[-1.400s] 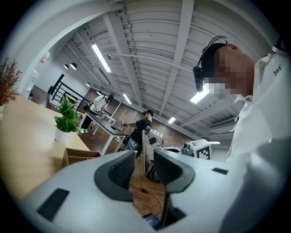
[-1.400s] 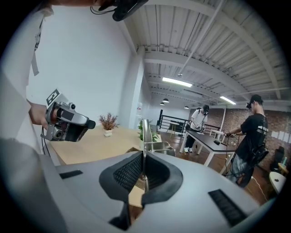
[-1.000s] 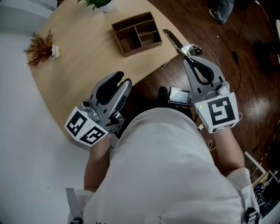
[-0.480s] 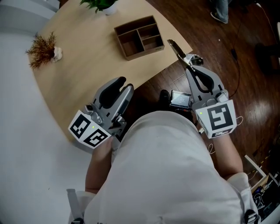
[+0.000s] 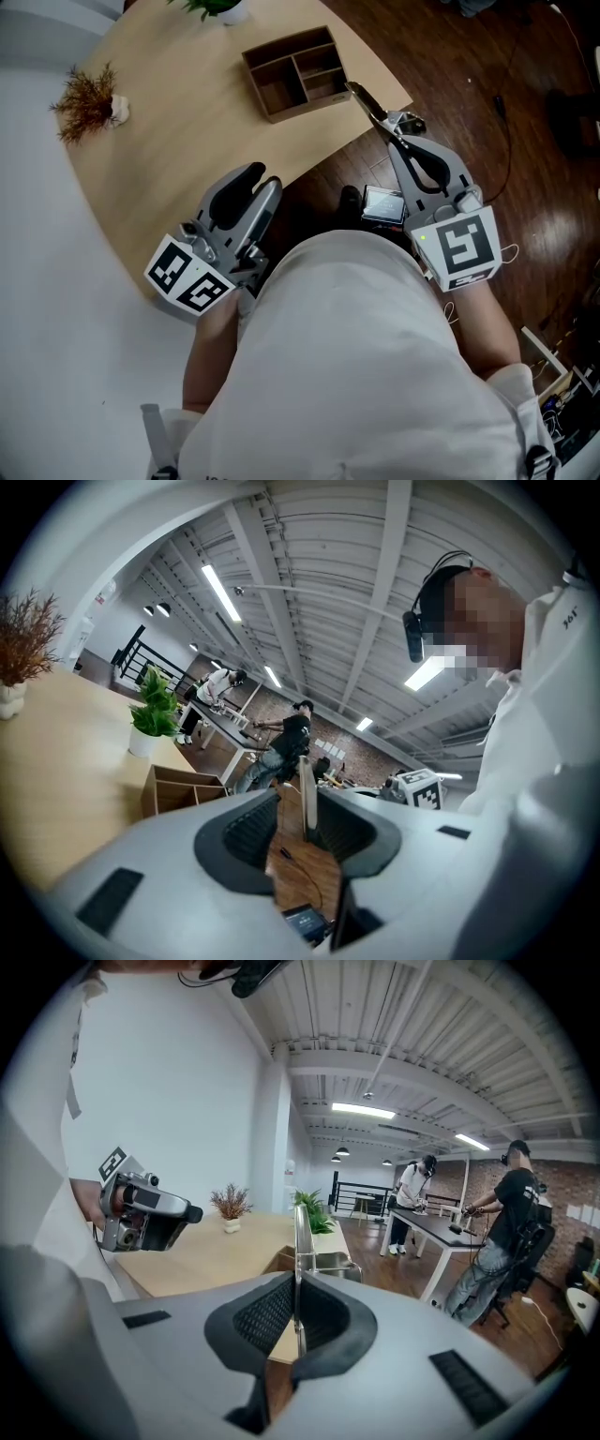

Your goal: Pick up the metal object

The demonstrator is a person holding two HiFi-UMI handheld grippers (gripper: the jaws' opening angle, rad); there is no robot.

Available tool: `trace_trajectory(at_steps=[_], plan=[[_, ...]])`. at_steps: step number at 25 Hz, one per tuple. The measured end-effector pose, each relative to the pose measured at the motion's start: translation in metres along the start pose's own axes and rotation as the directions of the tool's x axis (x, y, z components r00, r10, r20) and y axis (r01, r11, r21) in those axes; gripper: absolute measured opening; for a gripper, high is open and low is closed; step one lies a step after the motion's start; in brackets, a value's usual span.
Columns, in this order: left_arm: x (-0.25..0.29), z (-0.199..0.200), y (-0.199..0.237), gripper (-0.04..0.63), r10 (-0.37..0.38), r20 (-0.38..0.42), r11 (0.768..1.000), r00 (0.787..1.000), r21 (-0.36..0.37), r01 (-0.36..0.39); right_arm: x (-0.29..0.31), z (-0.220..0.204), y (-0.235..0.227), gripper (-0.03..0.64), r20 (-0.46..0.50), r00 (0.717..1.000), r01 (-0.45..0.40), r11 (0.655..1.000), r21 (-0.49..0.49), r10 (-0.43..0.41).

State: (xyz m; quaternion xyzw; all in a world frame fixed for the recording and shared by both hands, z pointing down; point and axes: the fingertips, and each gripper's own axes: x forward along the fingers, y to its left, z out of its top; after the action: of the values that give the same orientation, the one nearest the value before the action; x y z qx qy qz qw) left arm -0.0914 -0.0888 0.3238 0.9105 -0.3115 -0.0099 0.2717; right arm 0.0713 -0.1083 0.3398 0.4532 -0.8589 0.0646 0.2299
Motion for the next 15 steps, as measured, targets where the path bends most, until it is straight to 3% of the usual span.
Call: trace_trajectory(at_steps=[15], plan=[[0.0035,-0.0025,-0.0024,0.126,-0.012,-0.008,1.0,1.0,-0.015,0.012,0.0065,0.0031,0.0055,0.005,-0.006,1.0,-0.026,1.0,-0.007,0.026]])
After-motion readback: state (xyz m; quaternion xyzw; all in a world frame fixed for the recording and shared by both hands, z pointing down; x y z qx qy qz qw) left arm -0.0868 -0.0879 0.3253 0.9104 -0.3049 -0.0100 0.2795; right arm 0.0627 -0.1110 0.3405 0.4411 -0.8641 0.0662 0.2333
